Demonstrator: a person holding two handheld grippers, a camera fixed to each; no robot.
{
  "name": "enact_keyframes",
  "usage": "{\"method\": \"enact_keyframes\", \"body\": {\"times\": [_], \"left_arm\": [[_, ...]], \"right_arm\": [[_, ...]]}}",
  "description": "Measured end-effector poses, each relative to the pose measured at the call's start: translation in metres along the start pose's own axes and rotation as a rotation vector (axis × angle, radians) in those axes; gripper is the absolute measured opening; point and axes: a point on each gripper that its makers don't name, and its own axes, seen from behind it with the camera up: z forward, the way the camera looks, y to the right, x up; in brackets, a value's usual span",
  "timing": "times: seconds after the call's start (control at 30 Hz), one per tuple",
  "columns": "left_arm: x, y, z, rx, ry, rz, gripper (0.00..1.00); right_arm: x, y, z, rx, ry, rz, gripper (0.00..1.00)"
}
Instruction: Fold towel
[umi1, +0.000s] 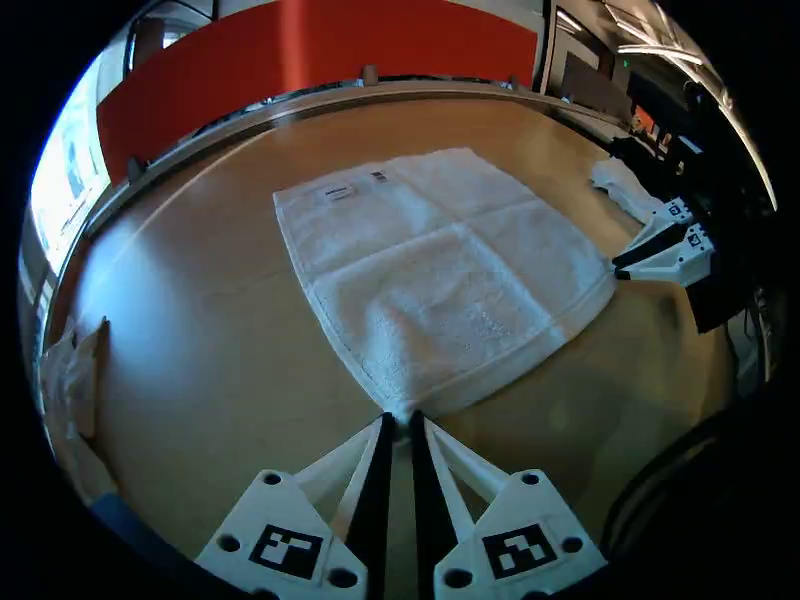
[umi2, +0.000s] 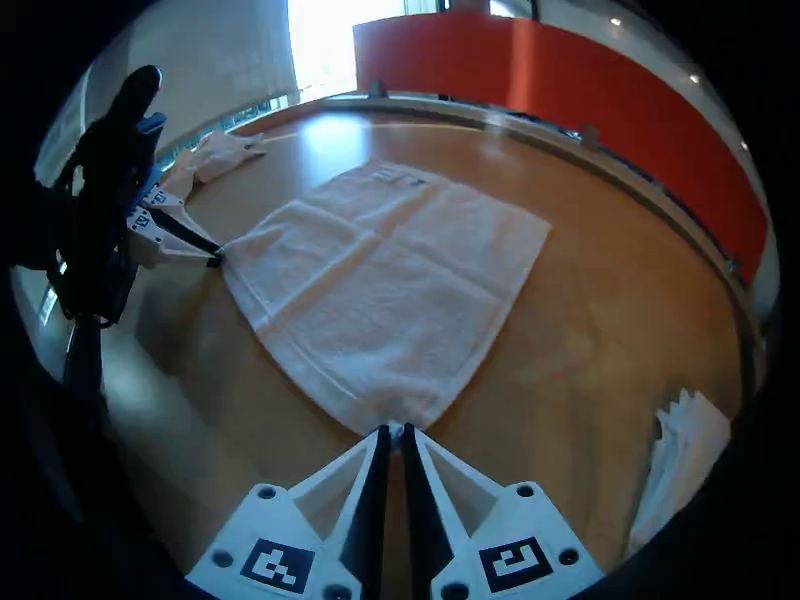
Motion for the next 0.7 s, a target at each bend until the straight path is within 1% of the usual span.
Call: {"method": "enact_keyframes", "body": {"times": [0.3,0.6,0.7], "left_arm": [[0.003,0.0,-0.001,0.0,0.0,-0.002,0.13],[0.015,0.0,-0.011,-0.003,0.026,-0.028,0.13],[0.015,0.0,-0.01,-0.004,0.026,-0.031,0.13]], "right_arm": [[0.001,0.002,0.0,0.007,-0.001,-0.017,0.1],[0.016,0.004,-0.01,0.0,0.039,-0.017,0.09],[0.013,0.005,-0.01,0.0,0.032,-0.017,0.09]]}}
